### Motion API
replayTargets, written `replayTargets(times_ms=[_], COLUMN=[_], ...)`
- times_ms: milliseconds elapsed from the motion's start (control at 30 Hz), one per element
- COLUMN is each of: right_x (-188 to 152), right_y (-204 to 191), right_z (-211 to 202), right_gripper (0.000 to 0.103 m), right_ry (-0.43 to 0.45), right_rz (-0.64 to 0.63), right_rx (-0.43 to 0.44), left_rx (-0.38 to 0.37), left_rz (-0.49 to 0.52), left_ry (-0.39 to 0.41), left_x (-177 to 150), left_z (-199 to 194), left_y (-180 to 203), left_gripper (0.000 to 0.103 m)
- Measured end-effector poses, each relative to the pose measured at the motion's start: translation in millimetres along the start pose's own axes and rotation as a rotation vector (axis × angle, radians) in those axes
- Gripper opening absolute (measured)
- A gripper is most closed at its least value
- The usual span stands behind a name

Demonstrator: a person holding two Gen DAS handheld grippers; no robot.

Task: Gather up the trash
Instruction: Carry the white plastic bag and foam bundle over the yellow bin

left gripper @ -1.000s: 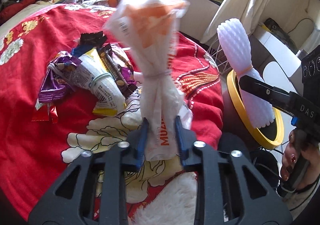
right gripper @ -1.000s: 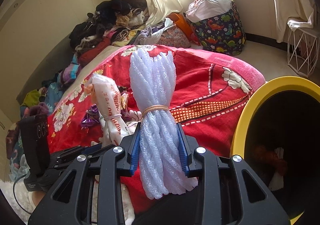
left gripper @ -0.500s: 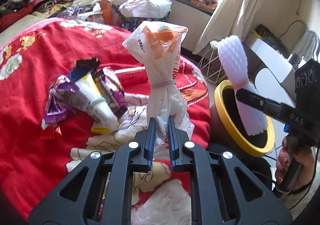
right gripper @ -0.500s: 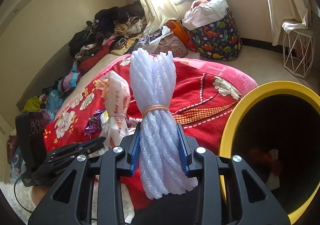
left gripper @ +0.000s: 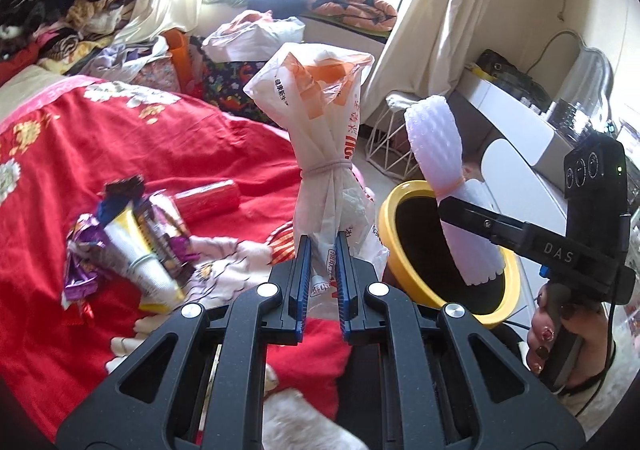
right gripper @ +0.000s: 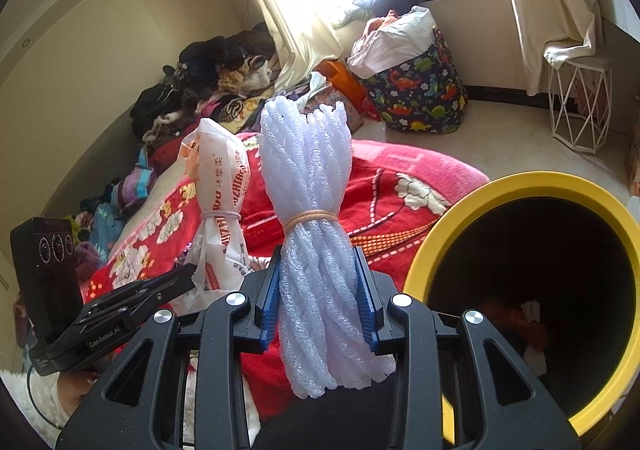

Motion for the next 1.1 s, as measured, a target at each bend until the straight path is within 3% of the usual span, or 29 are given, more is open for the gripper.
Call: replayTargets(times_ms=[1100], right_x=[0], right_y=[67], right_z=[-69], right_gripper=[0.031], right_ry=[0.144], right_rz=[0.167], right_rx=[-0.047], left_rx=[-0.081], left_rz=[0.14], left_ry=[-0.023], left_x=[12], left_z=[29], left_y=[82], left_gripper=[0.007])
Point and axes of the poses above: each gripper's, at about its wrist camera, not at the fingertips, and z roughly the way its jaws point, y to its right, x to its top, the point moved 2 cm from there along z, roughly the way its jaws point, and after that the axes turned 8 degrees about -y, right-handed, at the moved point
